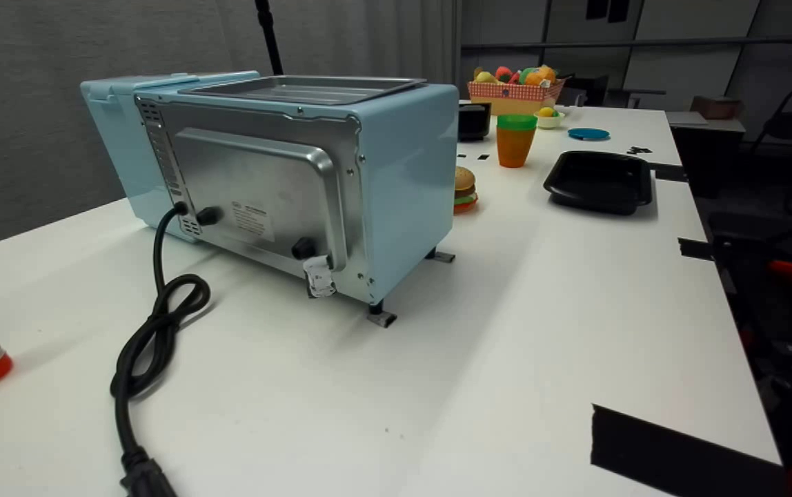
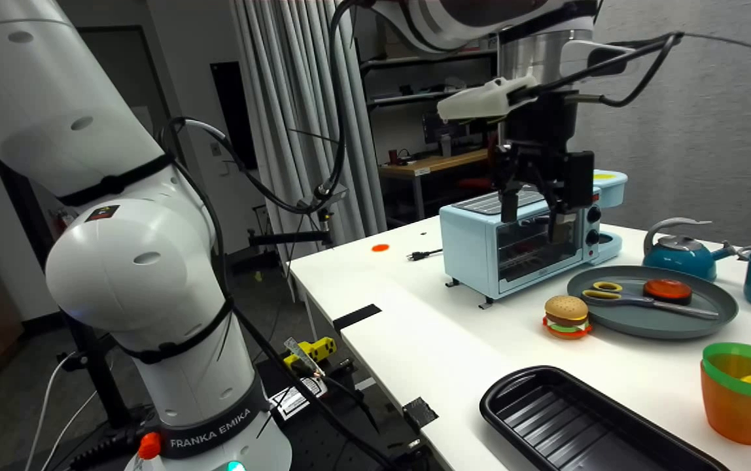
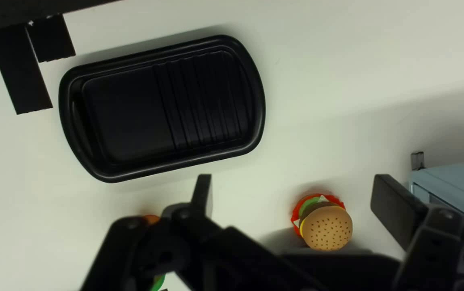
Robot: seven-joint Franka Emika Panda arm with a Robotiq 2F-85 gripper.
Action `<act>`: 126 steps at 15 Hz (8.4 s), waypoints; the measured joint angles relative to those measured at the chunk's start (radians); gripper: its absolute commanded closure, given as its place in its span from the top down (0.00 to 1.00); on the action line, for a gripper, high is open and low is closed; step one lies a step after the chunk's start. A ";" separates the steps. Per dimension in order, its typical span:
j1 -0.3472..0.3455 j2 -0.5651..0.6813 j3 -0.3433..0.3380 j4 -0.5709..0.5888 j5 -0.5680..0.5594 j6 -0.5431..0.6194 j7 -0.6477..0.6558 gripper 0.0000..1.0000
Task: Pour the fries out of the green cup onto the plate
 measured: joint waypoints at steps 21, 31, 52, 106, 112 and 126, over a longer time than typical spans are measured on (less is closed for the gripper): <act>-0.043 0.251 -0.034 0.204 -0.028 0.040 -0.018 1.00; -0.090 0.388 -0.065 0.309 -0.028 0.052 -0.137 1.00; -0.158 0.690 -0.060 0.525 -0.026 0.092 -0.324 1.00; -0.183 0.862 0.019 0.652 -0.124 0.125 -0.484 0.58; -0.182 0.860 0.046 0.698 -0.124 0.124 -0.484 0.58; -0.147 0.833 0.173 0.826 -0.064 0.124 -0.483 0.58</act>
